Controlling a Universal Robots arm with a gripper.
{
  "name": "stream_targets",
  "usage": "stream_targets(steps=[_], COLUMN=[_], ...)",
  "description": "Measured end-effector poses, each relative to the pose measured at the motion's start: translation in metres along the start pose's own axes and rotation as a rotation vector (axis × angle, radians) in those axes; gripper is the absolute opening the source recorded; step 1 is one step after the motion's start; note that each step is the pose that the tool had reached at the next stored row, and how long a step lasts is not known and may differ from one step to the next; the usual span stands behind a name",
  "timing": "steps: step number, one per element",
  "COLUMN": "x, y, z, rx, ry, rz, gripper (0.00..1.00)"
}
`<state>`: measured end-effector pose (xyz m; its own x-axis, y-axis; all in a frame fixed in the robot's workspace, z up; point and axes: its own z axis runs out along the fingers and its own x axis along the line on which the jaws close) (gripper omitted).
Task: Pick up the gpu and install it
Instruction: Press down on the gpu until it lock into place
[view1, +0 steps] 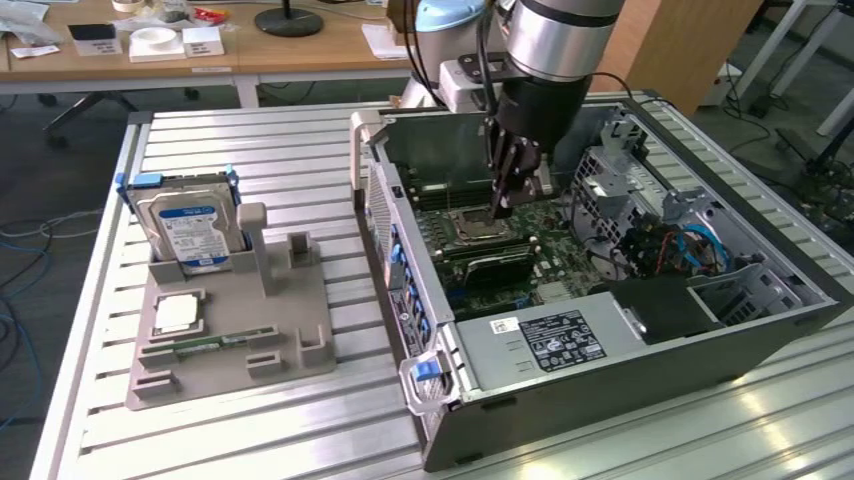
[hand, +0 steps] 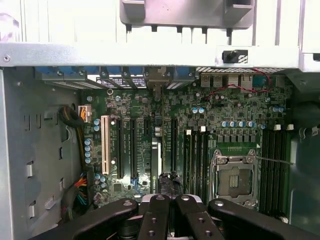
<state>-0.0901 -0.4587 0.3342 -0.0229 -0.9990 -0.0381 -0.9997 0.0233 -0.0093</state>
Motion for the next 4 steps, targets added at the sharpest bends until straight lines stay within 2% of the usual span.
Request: stream_targets(steps=[4], x=[0.0000], y=[0.0000], z=[-0.0001], rx=[-0.0001], ry=[0.0002], rz=[0.000], gripper=[0.11])
